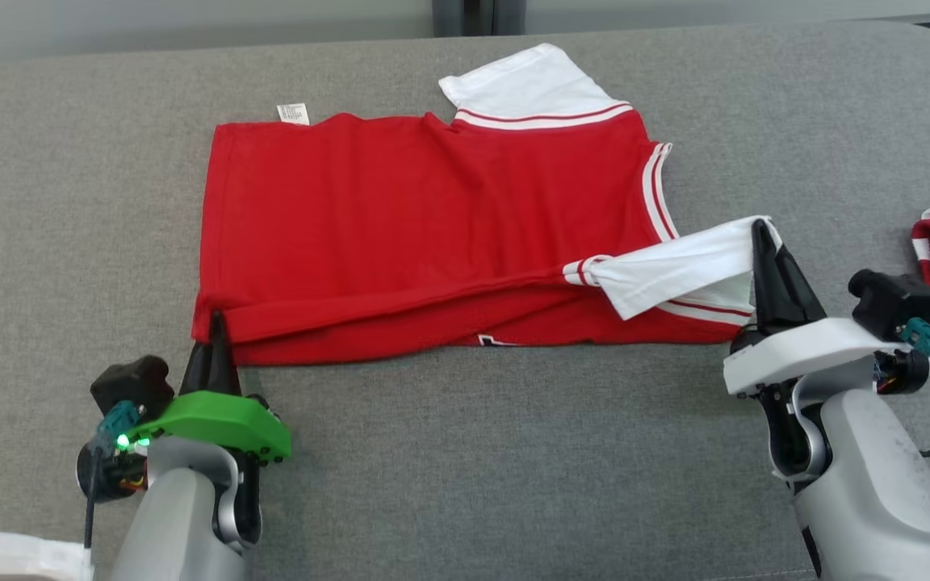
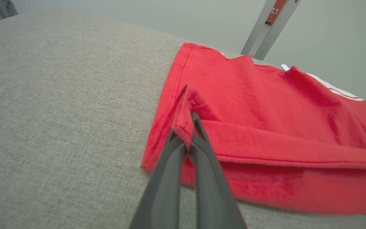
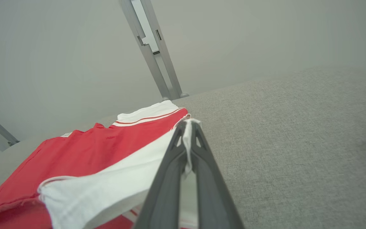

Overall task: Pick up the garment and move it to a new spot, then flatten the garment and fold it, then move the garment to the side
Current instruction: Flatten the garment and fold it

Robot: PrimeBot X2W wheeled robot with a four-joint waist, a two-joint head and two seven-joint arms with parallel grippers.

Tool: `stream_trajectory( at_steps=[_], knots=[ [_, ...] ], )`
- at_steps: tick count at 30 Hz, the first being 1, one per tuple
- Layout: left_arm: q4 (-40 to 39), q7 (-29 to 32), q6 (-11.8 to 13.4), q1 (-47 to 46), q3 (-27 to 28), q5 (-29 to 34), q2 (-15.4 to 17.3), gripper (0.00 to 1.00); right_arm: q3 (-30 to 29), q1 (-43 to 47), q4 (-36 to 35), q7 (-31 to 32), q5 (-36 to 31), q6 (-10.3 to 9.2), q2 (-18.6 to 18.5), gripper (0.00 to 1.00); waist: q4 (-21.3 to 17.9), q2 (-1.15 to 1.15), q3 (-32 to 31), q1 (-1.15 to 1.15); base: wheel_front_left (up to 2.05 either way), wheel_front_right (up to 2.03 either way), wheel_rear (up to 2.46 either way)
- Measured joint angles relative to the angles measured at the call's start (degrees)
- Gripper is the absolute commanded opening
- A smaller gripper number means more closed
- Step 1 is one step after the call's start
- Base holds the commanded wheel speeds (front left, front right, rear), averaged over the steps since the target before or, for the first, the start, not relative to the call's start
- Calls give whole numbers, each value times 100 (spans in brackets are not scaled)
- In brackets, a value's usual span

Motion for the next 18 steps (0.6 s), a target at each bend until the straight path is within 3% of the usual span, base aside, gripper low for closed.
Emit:
stream_trajectory(
  at_steps=[8, 17, 18],
  knots=[
    [386, 0, 60, -585, -155, 164, -2, 0, -654, -516, 423, 0, -603, 0, 153, 0, 86, 0, 380, 0, 0, 0, 0],
    [433, 0, 103, -640, -158, 196, -1, 0, -655, -604, 492, 0, -753, 0, 275, 0, 61, 0, 429, 0, 0, 0, 0],
    [388, 0, 130, -640, -129, 214, -2, 45, -636, -605, 481, 0, -714, 0, 278, 22, 61, 0, 432, 0, 0, 0, 0]
  ],
)
